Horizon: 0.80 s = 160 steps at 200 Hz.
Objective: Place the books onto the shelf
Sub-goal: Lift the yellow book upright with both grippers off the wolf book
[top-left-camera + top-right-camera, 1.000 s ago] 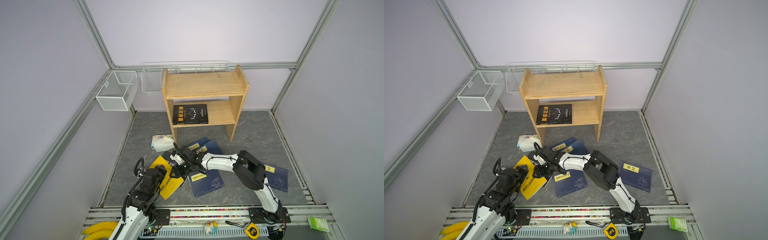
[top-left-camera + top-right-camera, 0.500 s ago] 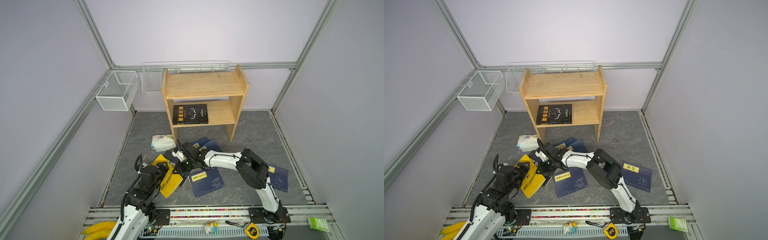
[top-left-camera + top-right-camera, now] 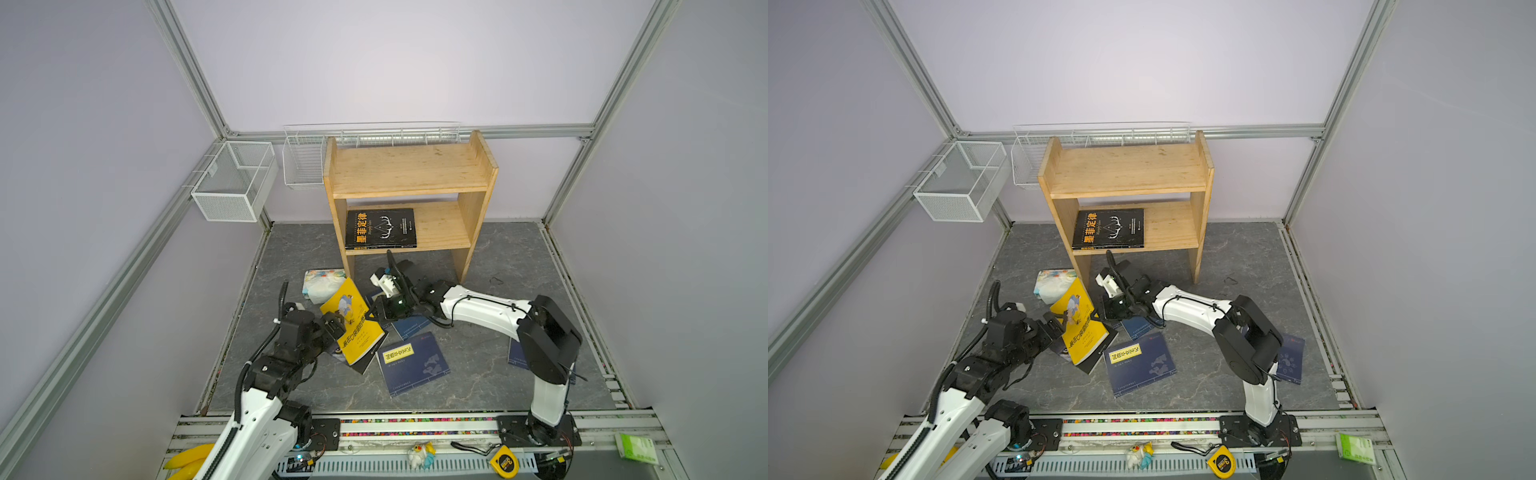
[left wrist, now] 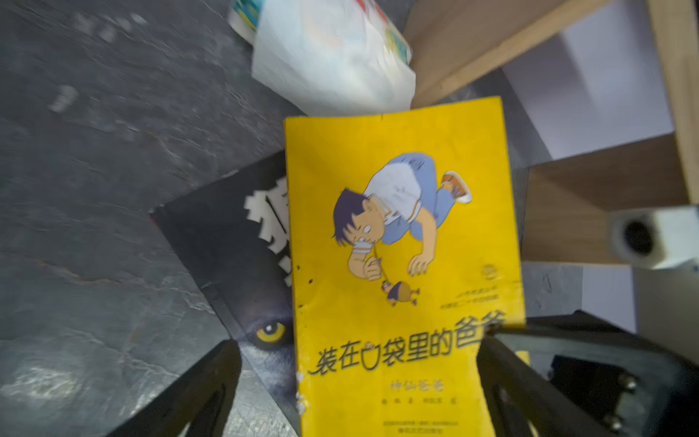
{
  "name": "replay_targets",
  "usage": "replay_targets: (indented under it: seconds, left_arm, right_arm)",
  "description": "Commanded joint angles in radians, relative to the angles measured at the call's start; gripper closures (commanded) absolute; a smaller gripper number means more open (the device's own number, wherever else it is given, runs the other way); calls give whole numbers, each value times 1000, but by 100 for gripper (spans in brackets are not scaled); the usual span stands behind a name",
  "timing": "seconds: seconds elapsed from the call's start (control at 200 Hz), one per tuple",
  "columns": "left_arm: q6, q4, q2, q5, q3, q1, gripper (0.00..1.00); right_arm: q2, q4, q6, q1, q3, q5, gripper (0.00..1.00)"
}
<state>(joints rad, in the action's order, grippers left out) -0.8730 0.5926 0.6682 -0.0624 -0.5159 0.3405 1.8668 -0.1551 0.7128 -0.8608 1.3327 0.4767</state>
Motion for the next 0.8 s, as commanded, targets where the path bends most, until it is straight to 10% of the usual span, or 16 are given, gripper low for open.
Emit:
replay_targets:
  seconds: [0.0,0.795]
  left_arm:
    - [38,-173,42,-201,58,-4,3]
    - [-101,-1001,176,-654,158,-3,8]
  right_arm:
    - [-73,74,62,27,-66,70,93]
    - [-452,-90,49,186,-99,269,93]
